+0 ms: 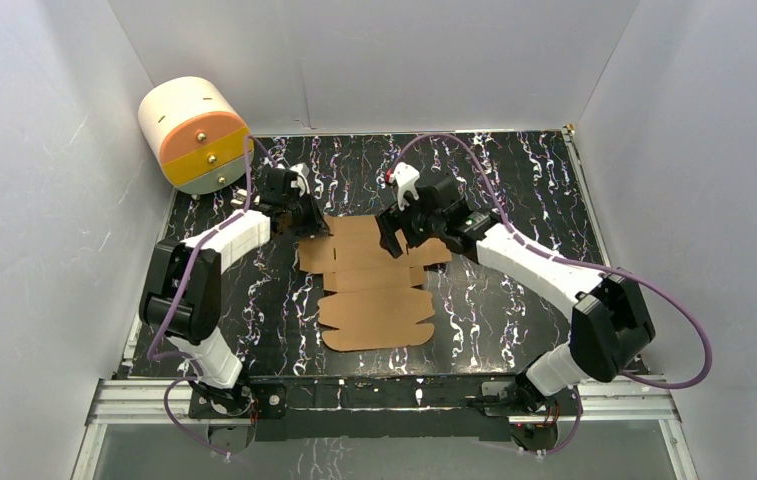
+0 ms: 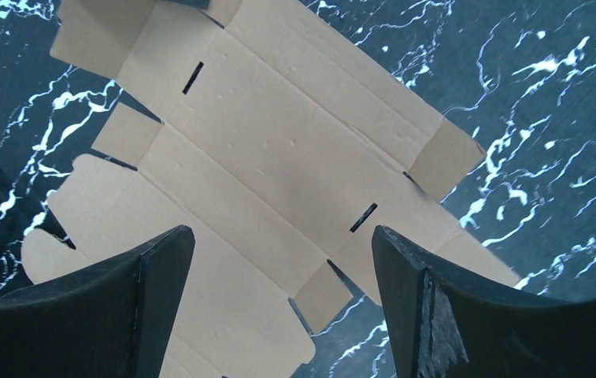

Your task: Fold the paper box

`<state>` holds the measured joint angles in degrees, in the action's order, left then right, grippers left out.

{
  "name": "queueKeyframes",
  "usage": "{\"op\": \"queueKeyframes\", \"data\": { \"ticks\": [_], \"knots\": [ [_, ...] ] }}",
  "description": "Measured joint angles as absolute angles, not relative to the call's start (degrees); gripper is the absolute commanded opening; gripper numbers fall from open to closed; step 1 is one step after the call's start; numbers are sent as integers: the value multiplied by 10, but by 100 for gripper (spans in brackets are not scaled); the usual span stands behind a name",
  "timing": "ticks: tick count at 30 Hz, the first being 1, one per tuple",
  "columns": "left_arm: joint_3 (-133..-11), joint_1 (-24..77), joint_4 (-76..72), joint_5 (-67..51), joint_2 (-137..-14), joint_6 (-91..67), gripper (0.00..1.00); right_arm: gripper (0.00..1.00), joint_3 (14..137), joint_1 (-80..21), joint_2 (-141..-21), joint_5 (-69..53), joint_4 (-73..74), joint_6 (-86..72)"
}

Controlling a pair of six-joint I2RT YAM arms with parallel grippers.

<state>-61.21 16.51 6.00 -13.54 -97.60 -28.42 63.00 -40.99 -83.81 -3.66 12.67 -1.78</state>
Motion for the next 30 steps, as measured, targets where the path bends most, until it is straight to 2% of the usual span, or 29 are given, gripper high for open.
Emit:
{"op": "queueKeyframes", "data": {
  "ticks": [12, 19, 26, 30],
  "knots": [
    [-559, 209, -67, -145, -915, -222, 0, 93, 765, -315, -950, -126, 197, 103],
    [-520, 222, -117, -146, -888, -198, 0, 93, 844, -292, -1015, -188, 233, 180],
    [-503, 231, -158, -151, -868, -179, 0, 86, 891, -291, -1072, -249, 273, 237],
    [-486, 237, -181, -157, -862, -172, 0, 77, 896, -291, -1092, -274, 282, 249]
  ]
}}
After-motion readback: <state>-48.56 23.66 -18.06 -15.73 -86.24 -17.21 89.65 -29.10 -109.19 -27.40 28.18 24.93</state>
